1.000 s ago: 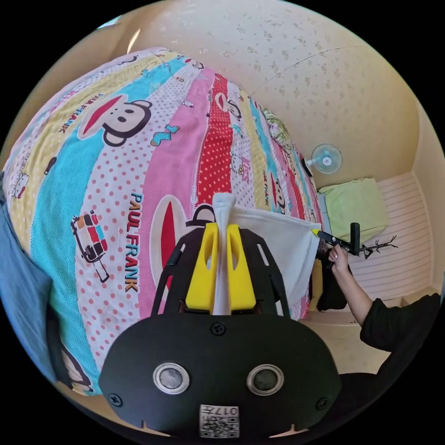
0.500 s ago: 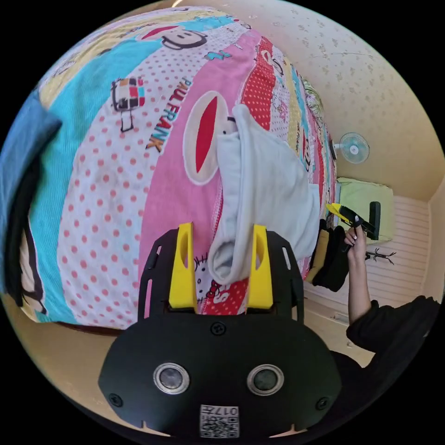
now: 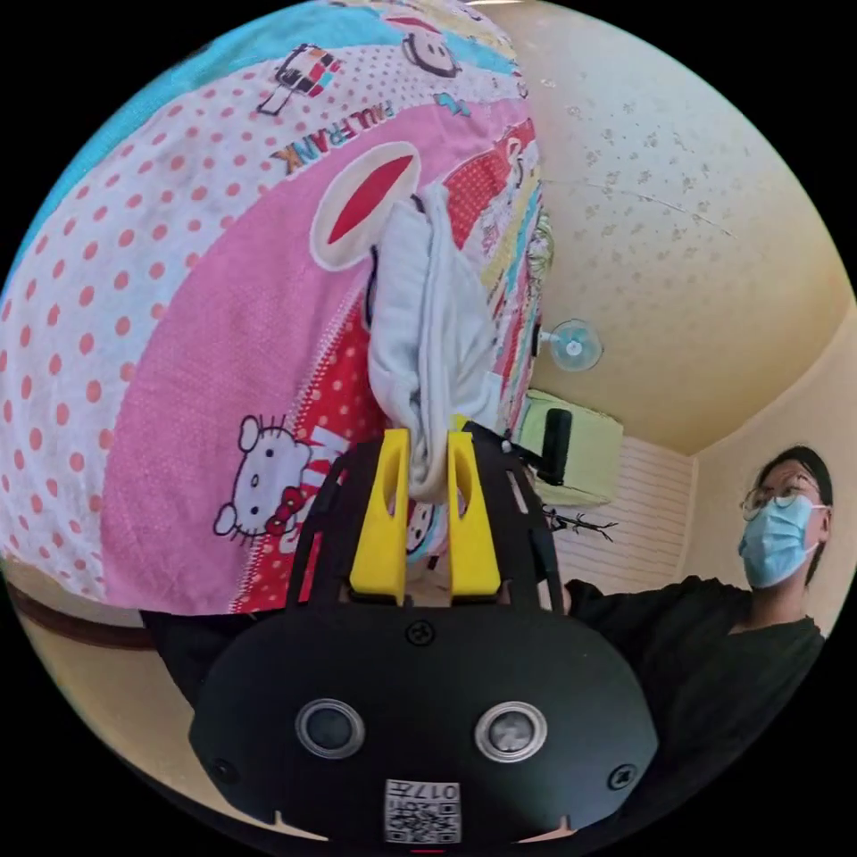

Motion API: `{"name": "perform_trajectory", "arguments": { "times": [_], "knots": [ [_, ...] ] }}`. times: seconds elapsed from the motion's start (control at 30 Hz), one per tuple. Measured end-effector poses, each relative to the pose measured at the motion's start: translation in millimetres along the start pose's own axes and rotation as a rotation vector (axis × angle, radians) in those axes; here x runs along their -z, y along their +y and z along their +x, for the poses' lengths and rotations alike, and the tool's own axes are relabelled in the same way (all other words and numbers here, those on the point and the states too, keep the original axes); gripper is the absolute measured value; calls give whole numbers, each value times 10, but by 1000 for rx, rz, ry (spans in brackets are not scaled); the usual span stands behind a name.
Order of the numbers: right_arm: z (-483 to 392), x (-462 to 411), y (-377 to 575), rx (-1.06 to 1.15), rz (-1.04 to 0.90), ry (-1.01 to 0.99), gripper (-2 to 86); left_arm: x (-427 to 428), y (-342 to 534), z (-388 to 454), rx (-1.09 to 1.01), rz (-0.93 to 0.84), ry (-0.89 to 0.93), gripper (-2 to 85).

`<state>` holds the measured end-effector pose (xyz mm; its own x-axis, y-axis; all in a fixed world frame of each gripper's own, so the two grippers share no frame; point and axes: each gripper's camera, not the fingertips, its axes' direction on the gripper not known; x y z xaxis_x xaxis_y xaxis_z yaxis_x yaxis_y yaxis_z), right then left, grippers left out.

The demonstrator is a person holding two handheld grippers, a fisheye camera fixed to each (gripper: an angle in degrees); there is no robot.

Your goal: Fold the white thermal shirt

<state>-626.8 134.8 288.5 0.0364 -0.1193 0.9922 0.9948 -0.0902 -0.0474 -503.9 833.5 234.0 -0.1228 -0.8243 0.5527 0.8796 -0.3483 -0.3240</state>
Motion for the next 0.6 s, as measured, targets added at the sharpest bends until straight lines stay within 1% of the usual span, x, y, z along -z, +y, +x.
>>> {"name": "perform_trajectory", "arguments": {
  "times": [0.03, 0.07, 0.13, 0.2, 0.23, 0.3, 0.33, 0.4, 0.47, 0.53, 0.57, 0.6],
  "knots": [
    [61, 180, 156, 3, 71, -52, 26, -18, -24, 109, -32, -4, 14, 65],
    [97, 272, 246, -1, 110, -73, 23, -108, -80, 385, -106, -26, 7, 65],
    [304, 613, 660, -75, 245, -120, 13, -407, -137, 874, -242, -90, -80, 64],
    [501, 839, 1030, -159, 342, -130, 10, -1036, -89, 1503, -428, -196, -227, 63],
    [639, 970, 1285, -218, 402, -126, 9, -1215, -47, 1642, -482, -221, -261, 63],
    [860, 1145, 1661, -307, 479, -100, 8, -1966, 154, 1983, -641, -329, -358, 63],
    [1016, 1254, 1898, -379, 521, -76, 7, -2140, 195, 2010, -656, -356, -366, 63],
    [1255, 1411, 2214, -483, 575, -68, 7, -2819, 360, 1941, -706, -449, -366, 64],
    [1433, 1568, 2460, -550, 644, -85, 6, -3281, 426, 1694, -682, -534, -370, 67],
    [1489, 1787, 2567, -542, 712, -73, 5, -3658, 431, 1355, -617, -622, -383, 73],
    [1471, 1837, 2539, -515, 712, -68, 5, -3823, 417, 1118, -561, -659, -392, 77],
    [1407, 1918, 2427, -427, 695, -69, 5, -3903, 404, 924, -519, -666, -379, 77]
  ]
}}
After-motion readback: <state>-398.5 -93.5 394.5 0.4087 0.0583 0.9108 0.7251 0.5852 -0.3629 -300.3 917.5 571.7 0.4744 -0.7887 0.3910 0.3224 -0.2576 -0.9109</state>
